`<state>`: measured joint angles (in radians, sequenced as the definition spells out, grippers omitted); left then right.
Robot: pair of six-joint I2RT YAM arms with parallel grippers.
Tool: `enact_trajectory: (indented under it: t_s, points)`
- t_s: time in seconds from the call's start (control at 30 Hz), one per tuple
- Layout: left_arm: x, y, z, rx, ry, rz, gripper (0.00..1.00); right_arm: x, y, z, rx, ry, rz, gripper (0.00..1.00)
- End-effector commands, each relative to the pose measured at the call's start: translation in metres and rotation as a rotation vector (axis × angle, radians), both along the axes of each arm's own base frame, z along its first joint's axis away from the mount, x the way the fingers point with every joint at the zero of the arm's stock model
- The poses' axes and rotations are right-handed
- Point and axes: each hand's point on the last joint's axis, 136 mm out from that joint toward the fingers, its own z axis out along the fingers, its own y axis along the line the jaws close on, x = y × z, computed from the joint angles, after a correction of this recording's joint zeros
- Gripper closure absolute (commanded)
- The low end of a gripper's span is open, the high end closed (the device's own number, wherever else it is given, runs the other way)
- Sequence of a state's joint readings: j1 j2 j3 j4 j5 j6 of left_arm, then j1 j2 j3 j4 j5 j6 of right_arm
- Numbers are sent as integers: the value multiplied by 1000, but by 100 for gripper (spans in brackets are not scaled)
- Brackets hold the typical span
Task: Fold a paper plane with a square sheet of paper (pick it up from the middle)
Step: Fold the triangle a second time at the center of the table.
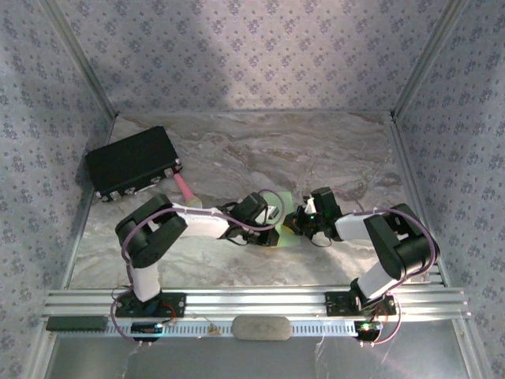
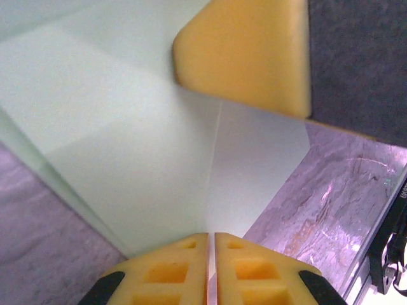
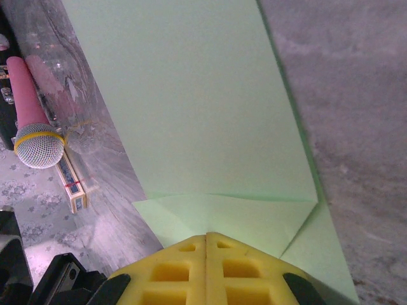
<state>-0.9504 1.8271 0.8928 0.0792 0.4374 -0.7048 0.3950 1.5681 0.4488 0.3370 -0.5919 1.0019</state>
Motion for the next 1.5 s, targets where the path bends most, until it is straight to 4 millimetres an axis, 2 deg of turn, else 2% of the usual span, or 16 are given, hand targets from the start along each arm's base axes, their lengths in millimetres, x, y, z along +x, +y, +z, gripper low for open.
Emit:
enact_trajectory:
  t_s: [0.0, 0.27, 0.47, 0.57, 0.63, 0.77, 0.93, 1.07, 1.13, 1.3, 1.47]
  points:
    - [-21, 23, -10, 94, 36, -50, 89, -23, -22, -34, -116, 140, -38, 96]
    - [-26, 24, 0, 86, 23, -88, 90, -22, -20, -33, -114, 137, -33, 96]
    - [-19, 16, 31, 6, -40, -79, 92, -21, -18, -30, -108, 132, -34, 96]
    - [-10, 8, 48, -49, -73, -61, 91, -21, -18, -29, -107, 129, -34, 96]
    - [0, 3, 51, -65, -81, -34, 91, -21, -17, -29, -107, 127, -33, 96]
    - [17, -7, 41, -57, -60, -1, 90, -21, -16, -28, -106, 124, -30, 96]
    - [24, -18, 21, -38, -29, -2, 90, -20, -16, -27, -103, 121, -30, 96]
    - [18, -2, -18, 68, 0, 9, 95, -18, -13, -24, -81, 103, -21, 95]
    - [12, 8, -28, 96, 16, 32, 97, -15, -10, -17, -62, 79, -9, 95]
    - [-3, 24, -39, 117, 38, 30, 100, -7, -11, 5, -95, 7, 16, 94]
    - [-4, 26, -35, 112, 22, 4, 100, -10, 3, 18, -75, -34, 92, 92]
